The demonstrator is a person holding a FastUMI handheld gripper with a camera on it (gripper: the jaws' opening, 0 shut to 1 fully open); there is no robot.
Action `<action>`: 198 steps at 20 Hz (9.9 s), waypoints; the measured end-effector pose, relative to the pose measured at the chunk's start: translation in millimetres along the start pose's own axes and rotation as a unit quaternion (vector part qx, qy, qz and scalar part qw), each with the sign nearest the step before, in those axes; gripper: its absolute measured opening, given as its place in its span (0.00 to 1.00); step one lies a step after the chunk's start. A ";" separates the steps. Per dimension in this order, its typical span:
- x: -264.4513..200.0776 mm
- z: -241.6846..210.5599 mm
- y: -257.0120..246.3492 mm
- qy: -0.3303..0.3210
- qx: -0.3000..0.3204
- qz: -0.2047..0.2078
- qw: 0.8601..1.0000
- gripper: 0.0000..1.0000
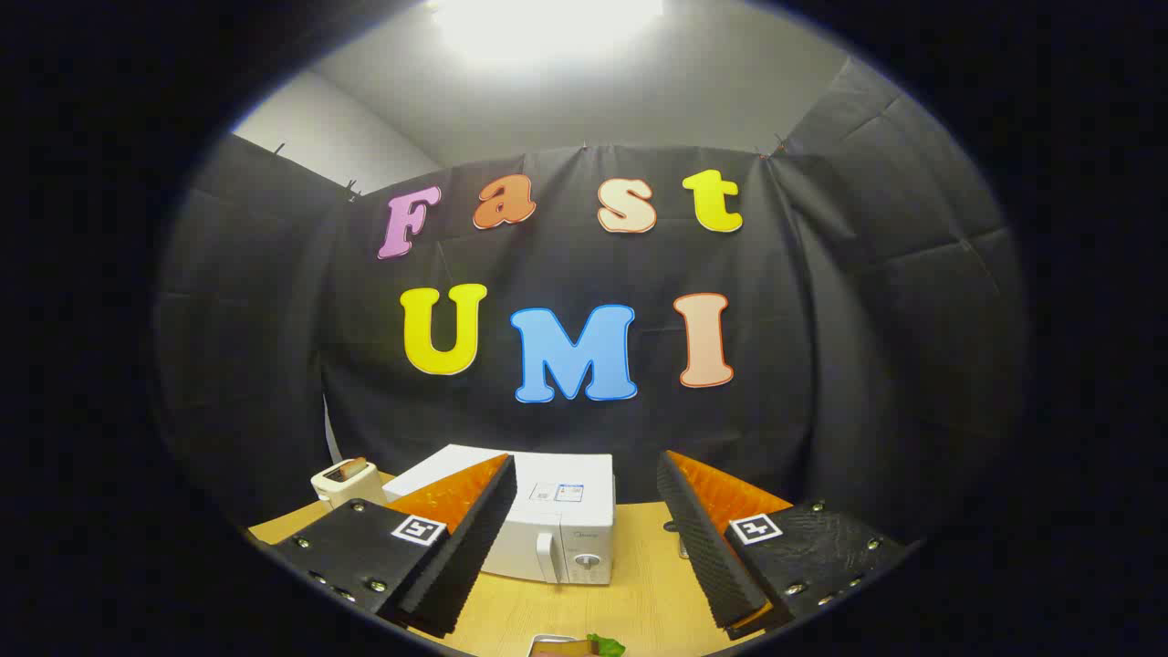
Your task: Open the microwave, put the food inside, and close the microwave door.
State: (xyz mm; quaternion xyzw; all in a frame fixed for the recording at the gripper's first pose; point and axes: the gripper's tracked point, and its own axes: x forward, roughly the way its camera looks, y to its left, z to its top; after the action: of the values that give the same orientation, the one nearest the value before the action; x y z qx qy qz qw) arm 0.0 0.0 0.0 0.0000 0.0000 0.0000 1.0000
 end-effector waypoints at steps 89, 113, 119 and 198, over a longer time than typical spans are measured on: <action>67.7 -288.7 127.4 0.056 0.011 0.029 0.998 0.26; -69.6 -308.5 295.9 0.066 -0.006 0.256 0.964 0.26; -85.7 -311.2 349.5 0.078 0.006 0.297 0.952 0.26; -69.2 -334.7 28.5 0.120 0.100 0.108 0.982 0.23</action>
State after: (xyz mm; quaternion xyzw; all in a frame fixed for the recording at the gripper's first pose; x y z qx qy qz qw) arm -69.2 28.5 -334.7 0.1004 0.1198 0.1077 0.9818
